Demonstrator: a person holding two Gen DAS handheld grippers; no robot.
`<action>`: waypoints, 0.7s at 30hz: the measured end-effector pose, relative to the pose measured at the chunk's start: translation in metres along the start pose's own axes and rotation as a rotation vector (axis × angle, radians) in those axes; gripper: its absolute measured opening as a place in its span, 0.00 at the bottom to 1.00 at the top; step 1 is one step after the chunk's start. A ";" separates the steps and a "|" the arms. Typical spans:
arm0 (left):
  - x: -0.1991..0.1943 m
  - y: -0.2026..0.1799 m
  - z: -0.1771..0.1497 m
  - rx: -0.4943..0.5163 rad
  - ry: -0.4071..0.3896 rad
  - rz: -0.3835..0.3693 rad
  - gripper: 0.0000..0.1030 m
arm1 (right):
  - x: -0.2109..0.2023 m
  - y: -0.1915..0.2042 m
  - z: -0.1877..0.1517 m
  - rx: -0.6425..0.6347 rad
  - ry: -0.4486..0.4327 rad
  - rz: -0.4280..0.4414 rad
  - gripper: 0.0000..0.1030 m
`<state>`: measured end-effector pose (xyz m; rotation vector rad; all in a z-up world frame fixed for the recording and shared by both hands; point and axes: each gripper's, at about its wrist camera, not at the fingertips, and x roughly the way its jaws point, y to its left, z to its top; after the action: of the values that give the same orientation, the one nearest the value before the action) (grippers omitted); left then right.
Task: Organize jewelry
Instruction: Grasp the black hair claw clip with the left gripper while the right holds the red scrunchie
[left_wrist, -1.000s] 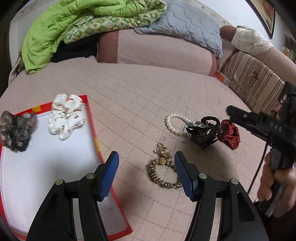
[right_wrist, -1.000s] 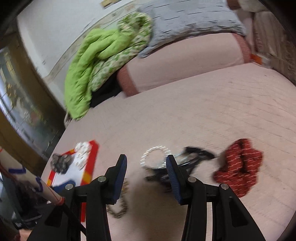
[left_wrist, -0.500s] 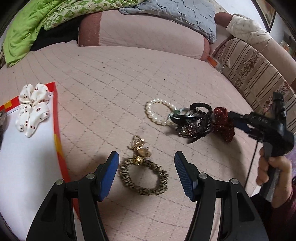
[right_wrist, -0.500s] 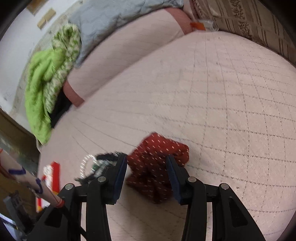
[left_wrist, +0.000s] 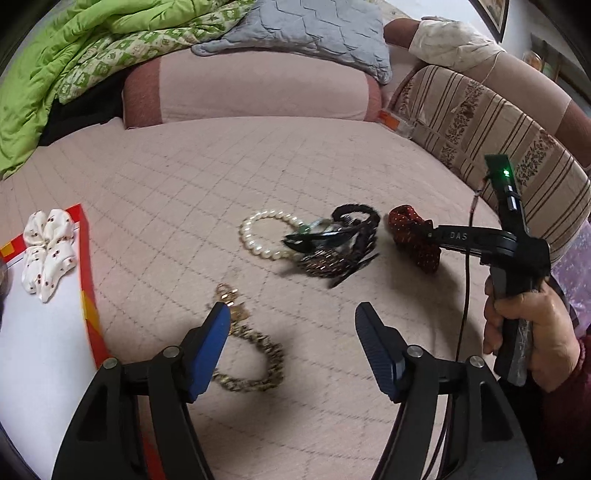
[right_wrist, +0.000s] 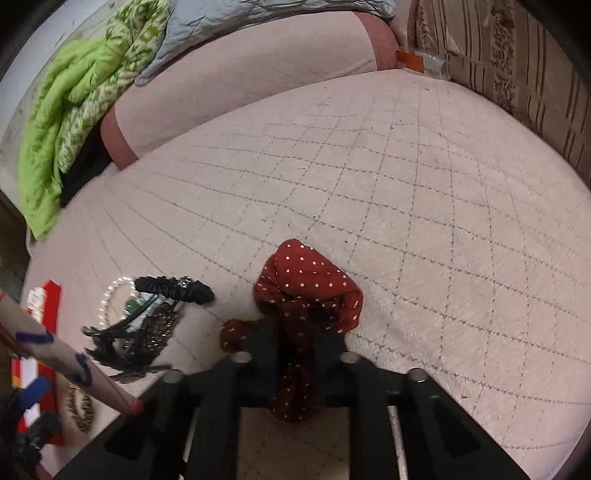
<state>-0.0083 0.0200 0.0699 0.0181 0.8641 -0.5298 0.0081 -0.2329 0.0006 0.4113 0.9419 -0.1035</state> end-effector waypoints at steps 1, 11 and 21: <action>0.001 -0.002 0.002 -0.005 -0.003 -0.001 0.69 | -0.006 -0.004 0.001 0.012 -0.017 0.011 0.11; 0.041 -0.062 0.051 0.319 0.030 0.015 0.79 | -0.031 -0.031 0.007 0.125 -0.075 0.149 0.12; 0.105 -0.074 0.055 0.540 0.176 0.036 0.75 | -0.032 -0.039 0.007 0.150 -0.058 0.217 0.12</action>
<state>0.0540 -0.1027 0.0438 0.5796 0.8677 -0.7221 -0.0153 -0.2740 0.0182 0.6434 0.8299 0.0118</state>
